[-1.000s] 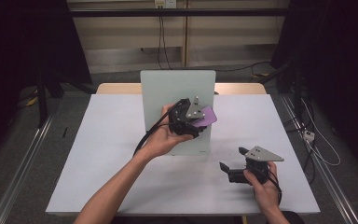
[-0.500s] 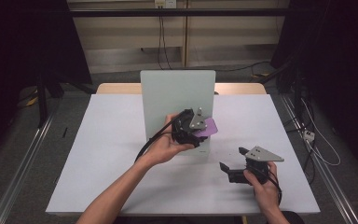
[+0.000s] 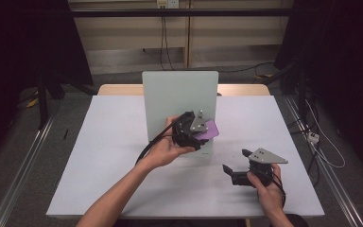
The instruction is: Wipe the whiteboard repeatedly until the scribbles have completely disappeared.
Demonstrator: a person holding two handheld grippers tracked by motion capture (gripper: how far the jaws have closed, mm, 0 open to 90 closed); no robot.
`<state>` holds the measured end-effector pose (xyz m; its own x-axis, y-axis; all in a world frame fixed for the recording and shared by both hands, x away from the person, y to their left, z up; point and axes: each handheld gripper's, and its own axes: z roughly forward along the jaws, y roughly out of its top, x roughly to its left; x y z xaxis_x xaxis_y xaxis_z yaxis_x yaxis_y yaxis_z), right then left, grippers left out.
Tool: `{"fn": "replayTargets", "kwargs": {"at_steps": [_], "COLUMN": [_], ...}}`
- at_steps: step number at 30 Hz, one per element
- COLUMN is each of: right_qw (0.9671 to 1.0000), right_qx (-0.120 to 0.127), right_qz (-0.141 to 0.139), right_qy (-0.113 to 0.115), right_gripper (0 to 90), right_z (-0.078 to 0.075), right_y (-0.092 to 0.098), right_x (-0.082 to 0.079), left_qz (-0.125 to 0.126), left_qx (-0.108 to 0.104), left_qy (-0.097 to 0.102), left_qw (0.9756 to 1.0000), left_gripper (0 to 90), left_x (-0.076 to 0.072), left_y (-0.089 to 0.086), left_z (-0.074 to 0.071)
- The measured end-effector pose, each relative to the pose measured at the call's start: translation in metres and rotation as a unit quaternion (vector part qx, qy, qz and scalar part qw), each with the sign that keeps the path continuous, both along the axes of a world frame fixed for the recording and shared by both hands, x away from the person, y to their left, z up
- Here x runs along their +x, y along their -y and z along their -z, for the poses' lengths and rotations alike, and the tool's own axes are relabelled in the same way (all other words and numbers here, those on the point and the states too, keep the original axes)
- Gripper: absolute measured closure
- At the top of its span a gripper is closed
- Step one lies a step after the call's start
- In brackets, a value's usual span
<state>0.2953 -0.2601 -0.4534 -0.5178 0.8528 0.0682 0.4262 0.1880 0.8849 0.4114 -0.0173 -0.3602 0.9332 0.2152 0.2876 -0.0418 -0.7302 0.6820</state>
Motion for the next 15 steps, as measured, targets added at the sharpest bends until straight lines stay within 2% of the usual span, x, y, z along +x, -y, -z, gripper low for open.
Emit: {"fn": "replayTargets", "kwargs": {"at_steps": [8, 15], "right_qw": [1.0, 1.0], "right_qx": [0.0, 0.0], "right_qz": [0.0, 0.001], "right_qy": [0.0, 0.0], "right_gripper": [5.5, 5.5], "right_z": [0.0, 0.0], "right_y": [0.0, 0.0], "right_x": [0.0, 0.0], "left_qz": [-0.026, -0.043], "left_qx": [-0.032, -0.059], "left_qy": [0.014, 0.017], "left_qw": [0.999, 0.9972], "left_gripper": [41.0, 40.9], "left_x": [0.009, 0.013], "left_y": [-0.02, -0.034], "left_z": [-0.024, -0.032]}}
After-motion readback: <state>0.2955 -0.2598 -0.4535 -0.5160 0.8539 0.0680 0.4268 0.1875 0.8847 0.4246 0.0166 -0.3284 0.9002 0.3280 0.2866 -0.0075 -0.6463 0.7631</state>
